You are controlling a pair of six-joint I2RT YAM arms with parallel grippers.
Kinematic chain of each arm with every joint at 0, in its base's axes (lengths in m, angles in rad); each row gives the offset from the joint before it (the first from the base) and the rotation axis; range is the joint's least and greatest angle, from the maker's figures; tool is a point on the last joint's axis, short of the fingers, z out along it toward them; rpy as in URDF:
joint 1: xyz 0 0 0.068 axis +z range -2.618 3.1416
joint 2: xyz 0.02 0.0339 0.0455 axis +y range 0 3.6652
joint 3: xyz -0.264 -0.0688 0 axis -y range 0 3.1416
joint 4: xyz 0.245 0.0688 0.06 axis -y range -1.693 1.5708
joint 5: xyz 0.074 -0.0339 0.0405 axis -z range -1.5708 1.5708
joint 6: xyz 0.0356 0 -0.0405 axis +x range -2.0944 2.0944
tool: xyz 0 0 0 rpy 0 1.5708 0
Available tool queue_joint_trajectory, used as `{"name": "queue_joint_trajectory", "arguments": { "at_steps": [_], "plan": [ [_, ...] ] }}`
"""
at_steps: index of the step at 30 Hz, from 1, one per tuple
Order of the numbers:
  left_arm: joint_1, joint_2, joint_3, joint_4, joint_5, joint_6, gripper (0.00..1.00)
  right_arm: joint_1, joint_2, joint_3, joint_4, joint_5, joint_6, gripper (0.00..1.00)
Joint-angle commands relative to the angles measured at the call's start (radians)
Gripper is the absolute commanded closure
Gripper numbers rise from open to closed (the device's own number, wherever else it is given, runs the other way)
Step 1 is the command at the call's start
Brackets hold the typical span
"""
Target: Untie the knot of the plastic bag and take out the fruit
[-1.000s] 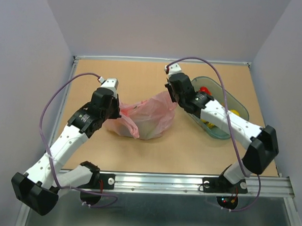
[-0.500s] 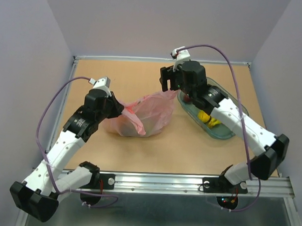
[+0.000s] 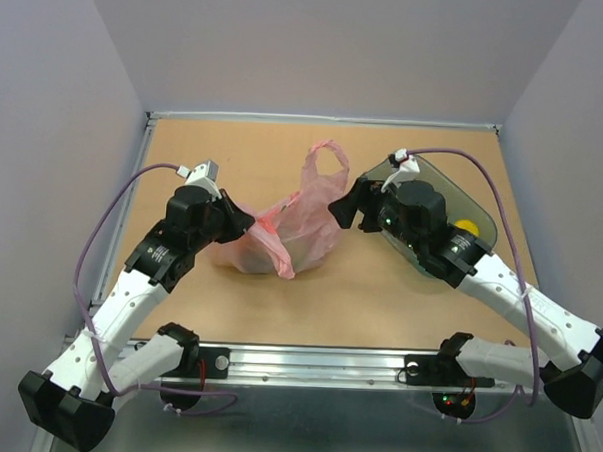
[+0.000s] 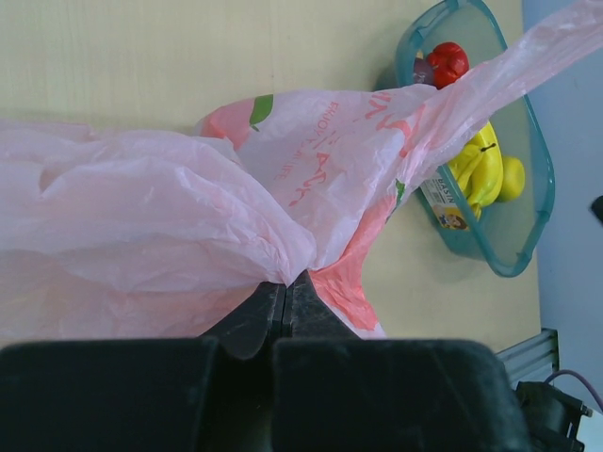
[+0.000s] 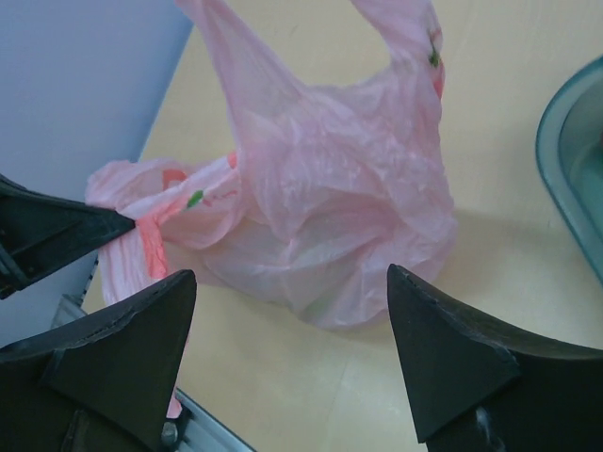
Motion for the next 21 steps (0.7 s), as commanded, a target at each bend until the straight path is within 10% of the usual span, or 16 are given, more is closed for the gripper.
{"name": "queue_joint_trajectory", "arguments": {
  "at_steps": [1, 17, 21],
  "plan": [
    [0.001, -0.016, 0.051, 0.044, -0.012, 0.001, 1.0, 0.008, 0.037, -0.109, 0.171, -0.064, 0.167, 0.14],
    [0.002, -0.018, 0.028, 0.094, -0.043, -0.014, 1.0, 0.042, 0.448, -0.055, 0.604, 0.01, 0.273, 0.15],
    [0.001, -0.014, 0.023, 0.104, -0.08, -0.009, 1.0, 0.042, 0.479, -0.073, 0.644, 0.006, 0.287, 0.38]
  ]
}}
